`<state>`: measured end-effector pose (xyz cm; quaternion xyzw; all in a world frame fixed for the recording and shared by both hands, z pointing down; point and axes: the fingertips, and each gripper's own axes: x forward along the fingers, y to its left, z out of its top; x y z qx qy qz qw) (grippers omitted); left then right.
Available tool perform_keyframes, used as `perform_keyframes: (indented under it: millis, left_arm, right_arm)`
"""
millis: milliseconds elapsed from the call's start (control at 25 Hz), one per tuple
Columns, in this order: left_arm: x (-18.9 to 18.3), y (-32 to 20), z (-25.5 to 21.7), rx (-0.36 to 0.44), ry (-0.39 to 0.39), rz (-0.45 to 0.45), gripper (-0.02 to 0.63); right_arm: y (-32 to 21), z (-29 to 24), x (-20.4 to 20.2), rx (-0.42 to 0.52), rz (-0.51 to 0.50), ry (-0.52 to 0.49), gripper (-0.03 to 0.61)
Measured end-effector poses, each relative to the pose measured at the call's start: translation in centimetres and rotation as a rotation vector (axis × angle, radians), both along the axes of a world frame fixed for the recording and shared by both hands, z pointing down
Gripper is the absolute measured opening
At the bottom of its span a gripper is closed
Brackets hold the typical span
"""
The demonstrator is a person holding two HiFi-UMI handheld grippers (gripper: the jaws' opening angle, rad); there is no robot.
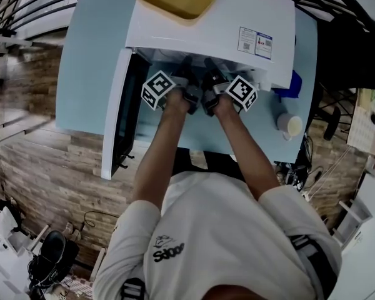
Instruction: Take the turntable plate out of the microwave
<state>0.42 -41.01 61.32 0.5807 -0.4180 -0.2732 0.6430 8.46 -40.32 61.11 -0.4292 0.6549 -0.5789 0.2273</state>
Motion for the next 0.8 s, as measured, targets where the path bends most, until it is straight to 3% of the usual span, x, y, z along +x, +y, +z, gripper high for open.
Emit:
perform_keyframes:
  millis: [520, 800]
  left_arm:
    - [-0.1, 4.0, -0.1, -0.015, 0.0, 0.006, 0.037]
    - [-0.5, 5.9, -0.9, 0.053, -0.023, 0.044, 0.044]
  right_arm:
    - [3.4, 0.1, 0.0, -0.053, -0.006, -0.075, 0.047]
    - [5.4, -0.7, -0.4, -0.032, -0.023, -0.106, 0.038]
